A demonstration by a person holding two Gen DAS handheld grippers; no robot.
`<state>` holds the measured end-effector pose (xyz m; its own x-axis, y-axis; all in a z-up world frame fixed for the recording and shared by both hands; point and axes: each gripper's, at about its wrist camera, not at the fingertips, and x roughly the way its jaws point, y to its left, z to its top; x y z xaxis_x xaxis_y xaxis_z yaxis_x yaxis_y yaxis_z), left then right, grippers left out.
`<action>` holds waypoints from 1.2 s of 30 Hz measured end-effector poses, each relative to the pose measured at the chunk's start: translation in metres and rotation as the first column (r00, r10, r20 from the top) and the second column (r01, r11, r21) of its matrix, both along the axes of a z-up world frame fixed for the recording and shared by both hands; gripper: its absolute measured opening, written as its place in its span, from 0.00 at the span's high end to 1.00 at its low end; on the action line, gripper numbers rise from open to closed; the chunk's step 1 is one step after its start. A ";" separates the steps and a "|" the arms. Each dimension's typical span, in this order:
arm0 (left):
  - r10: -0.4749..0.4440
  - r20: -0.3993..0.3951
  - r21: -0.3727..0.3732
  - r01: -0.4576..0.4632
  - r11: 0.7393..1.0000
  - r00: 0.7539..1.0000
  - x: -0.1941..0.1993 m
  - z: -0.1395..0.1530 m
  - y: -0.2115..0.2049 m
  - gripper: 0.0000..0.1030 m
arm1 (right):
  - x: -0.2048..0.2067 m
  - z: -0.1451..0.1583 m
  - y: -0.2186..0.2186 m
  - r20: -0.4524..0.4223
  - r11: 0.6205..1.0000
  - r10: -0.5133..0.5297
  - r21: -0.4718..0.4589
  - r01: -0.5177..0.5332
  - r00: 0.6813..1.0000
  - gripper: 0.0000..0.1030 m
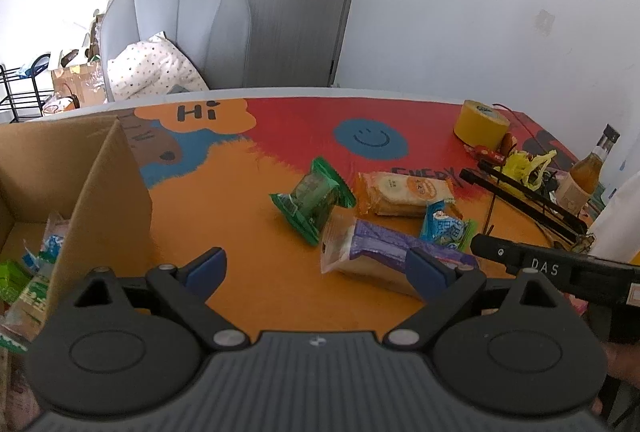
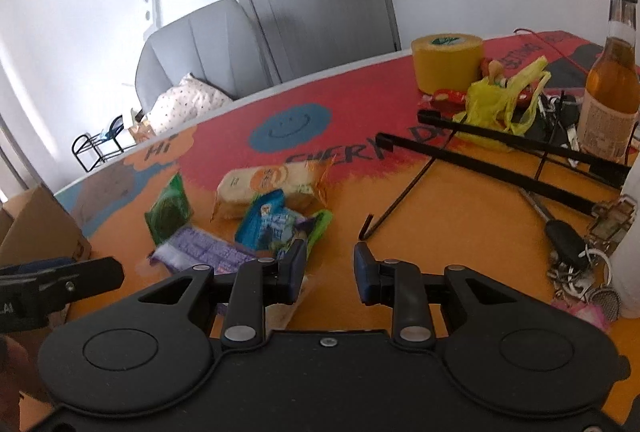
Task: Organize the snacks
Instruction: 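Grasp the purple-wrapped bar with the left gripper while the right approaches the blue chip bag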
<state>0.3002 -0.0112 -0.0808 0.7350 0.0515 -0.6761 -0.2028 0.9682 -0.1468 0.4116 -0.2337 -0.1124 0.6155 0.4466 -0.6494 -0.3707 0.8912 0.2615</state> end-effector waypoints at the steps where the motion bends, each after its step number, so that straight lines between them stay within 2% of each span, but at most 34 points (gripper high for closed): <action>1: -0.001 -0.003 0.000 0.001 1.000 1.000 0.000 -0.001 0.000 0.07 | -0.002 -0.001 0.001 -0.003 1.000 0.004 -0.010 -0.005 1.000 0.70; 5: -0.001 -0.013 -0.002 0.001 1.000 1.000 0.000 -0.002 -0.001 0.07 | -0.011 -0.001 0.005 0.007 0.999 0.034 -0.041 -0.034 0.999 0.64; 7: 0.004 -0.012 -0.003 -0.004 1.000 1.000 -0.002 -0.002 0.000 0.07 | -0.016 0.000 0.006 0.005 0.998 0.049 -0.044 -0.048 0.999 0.58; 13: 0.015 -0.016 -0.022 -0.016 1.000 1.000 -0.007 -0.003 0.002 0.07 | -0.030 0.002 0.012 0.006 0.995 0.086 -0.053 -0.085 0.996 0.52; 20: 0.015 -0.023 -0.031 -0.016 0.999 1.000 -0.009 -0.006 0.000 0.07 | -0.040 0.003 0.016 -0.006 0.996 0.081 -0.024 -0.081 0.997 0.52; 24: 0.014 -0.024 -0.039 -0.015 0.999 1.000 -0.009 -0.007 -0.002 0.07 | -0.042 0.005 0.016 -0.028 0.994 0.102 0.028 -0.102 0.994 0.52; 30: -0.001 -0.019 -0.046 0.000 0.999 1.000 -0.005 -0.009 -0.010 0.07 | -0.036 0.010 0.003 -0.014 0.998 0.052 0.047 -0.051 0.999 0.52; 36: -0.030 -0.024 -0.043 0.029 0.999 0.999 0.006 -0.014 -0.022 0.07 | -0.024 0.010 -0.015 -0.011 0.998 0.003 0.061 -0.002 1.000 0.46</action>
<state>0.3066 -0.0333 -0.0946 0.7188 0.0006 -0.6952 -0.1780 0.9668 -0.1833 0.3871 -0.2482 -0.1026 0.6071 0.4871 -0.6278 -0.3700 0.8725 0.3192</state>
